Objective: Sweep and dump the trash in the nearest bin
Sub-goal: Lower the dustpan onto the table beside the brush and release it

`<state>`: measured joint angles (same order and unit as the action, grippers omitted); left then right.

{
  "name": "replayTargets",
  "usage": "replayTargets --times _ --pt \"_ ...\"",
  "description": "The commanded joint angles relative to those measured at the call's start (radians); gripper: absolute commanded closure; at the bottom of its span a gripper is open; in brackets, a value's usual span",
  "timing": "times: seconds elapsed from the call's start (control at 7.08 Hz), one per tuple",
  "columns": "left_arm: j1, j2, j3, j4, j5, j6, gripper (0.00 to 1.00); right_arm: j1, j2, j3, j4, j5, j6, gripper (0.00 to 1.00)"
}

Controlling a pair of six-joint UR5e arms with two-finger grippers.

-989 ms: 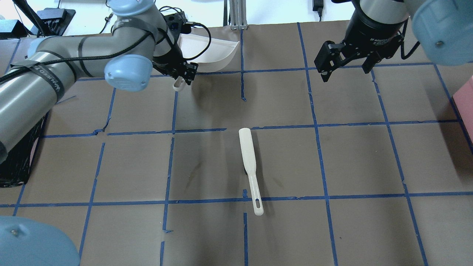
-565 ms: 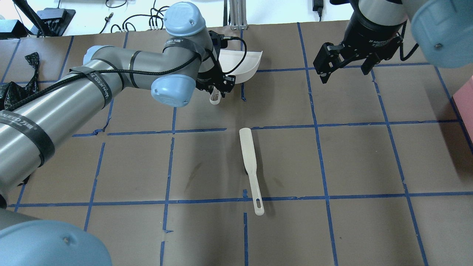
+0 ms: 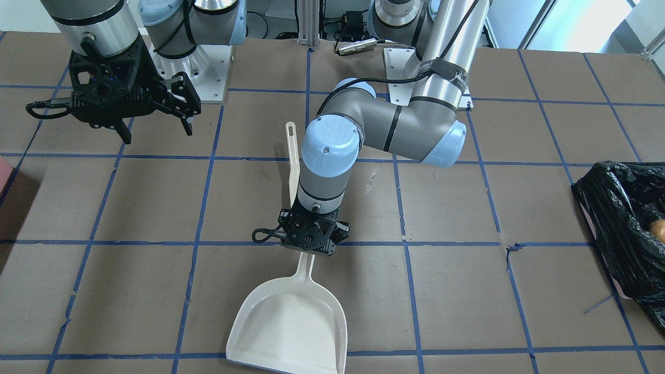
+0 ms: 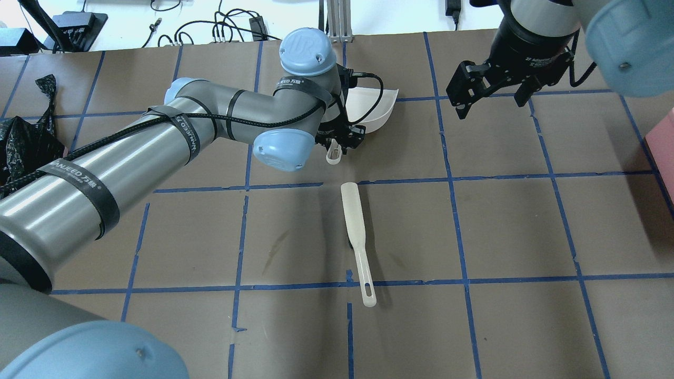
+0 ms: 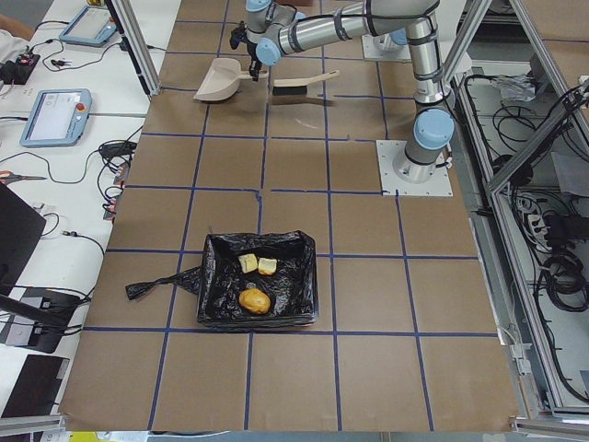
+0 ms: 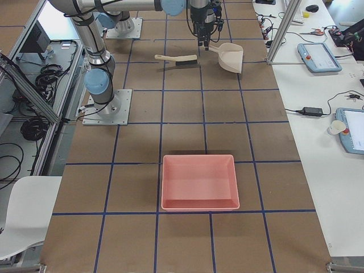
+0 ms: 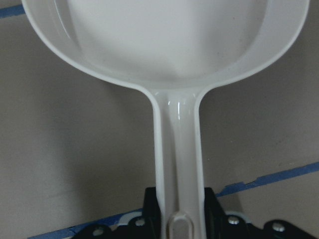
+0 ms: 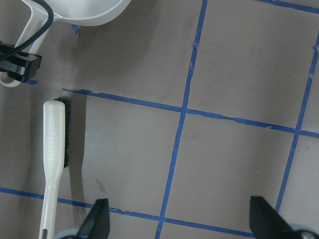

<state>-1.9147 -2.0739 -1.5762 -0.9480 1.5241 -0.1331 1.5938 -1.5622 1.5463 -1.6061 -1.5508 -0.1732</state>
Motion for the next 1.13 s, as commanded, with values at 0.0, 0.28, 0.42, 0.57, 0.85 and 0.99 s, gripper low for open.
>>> replayTargets --times 0.0,0.28,0.42,0.57,0.85,0.99 --pt "-0.023 -0.002 -0.007 0.003 0.004 -0.031 0.96 0.000 0.001 0.000 0.000 0.000 0.000 0.00" --pt "-0.024 -0.002 -0.028 0.006 0.002 -0.048 0.95 0.000 0.001 0.000 0.000 0.000 0.000 0.00" --pt "-0.024 0.000 -0.034 0.005 0.002 -0.045 0.88 0.000 -0.001 0.000 0.000 0.000 0.000 0.00" --pt "-0.026 0.001 -0.030 0.006 0.002 -0.063 0.74 0.000 -0.001 0.000 0.000 0.000 0.000 0.00" --pt "-0.023 0.015 -0.025 0.012 0.004 -0.062 0.13 0.000 -0.001 0.000 0.000 0.000 0.000 0.00" --pt "-0.011 0.038 -0.003 0.006 0.017 -0.046 0.04 0.000 -0.001 0.000 0.000 0.000 0.000 0.00"
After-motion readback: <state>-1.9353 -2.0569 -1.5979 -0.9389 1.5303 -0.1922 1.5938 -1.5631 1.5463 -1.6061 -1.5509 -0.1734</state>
